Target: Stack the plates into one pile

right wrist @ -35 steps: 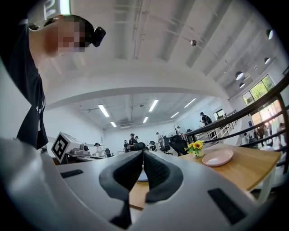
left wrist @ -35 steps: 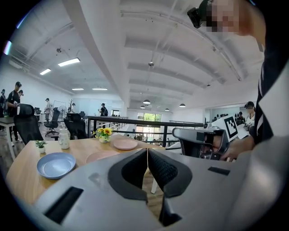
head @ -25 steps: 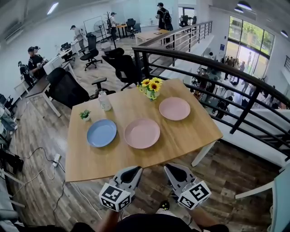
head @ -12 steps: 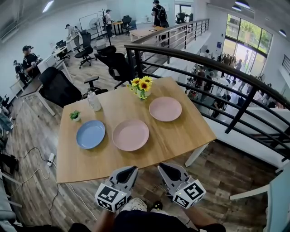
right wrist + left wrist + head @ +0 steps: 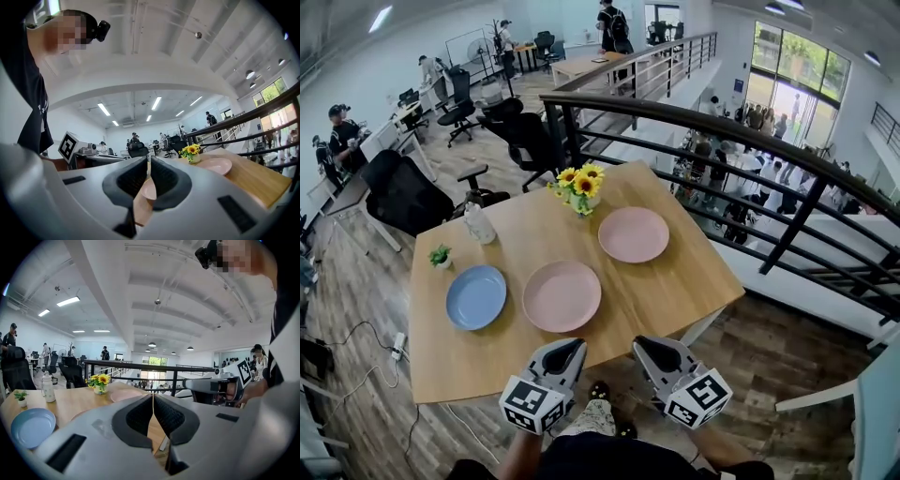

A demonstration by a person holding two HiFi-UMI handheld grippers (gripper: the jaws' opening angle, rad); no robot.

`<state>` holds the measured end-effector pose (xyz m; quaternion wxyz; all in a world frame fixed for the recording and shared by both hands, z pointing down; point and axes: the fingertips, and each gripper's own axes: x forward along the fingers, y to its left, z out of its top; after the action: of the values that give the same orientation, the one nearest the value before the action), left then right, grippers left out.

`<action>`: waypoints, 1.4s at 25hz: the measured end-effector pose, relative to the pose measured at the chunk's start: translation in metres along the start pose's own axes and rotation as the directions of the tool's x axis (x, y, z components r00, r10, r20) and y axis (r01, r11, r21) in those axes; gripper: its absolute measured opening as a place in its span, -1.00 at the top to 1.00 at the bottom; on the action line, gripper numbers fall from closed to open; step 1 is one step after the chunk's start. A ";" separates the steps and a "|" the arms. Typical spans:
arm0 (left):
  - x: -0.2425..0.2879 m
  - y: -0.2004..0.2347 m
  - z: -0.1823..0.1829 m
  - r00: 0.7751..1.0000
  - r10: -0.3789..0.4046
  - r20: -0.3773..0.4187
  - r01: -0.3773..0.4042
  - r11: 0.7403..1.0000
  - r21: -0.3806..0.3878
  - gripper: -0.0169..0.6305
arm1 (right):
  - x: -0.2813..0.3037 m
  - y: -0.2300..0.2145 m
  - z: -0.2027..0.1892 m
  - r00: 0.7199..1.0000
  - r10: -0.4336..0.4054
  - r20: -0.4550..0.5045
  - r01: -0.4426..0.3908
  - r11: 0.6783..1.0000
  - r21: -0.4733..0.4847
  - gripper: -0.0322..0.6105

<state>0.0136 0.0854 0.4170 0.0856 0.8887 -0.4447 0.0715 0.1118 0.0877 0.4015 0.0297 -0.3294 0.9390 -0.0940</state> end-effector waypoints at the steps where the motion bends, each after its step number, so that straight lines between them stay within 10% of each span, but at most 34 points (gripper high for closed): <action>1: 0.005 0.006 0.002 1.000 -0.003 0.001 0.003 1.000 0.003 0.90 | 0.007 -0.005 0.001 1.000 -0.001 -0.001 0.001 1.000 -0.003 0.83; 35: 0.072 0.226 -0.076 0.966 0.130 -0.225 -0.161 0.979 -0.123 0.89 | 0.192 -0.113 -0.077 0.959 -0.047 -0.278 0.062 0.997 0.046 0.69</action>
<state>-0.1292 -0.0877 0.5254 0.1899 0.8324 -0.5008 0.1423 0.0224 -0.1066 0.5005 -0.0956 -0.3377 0.9217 -0.1652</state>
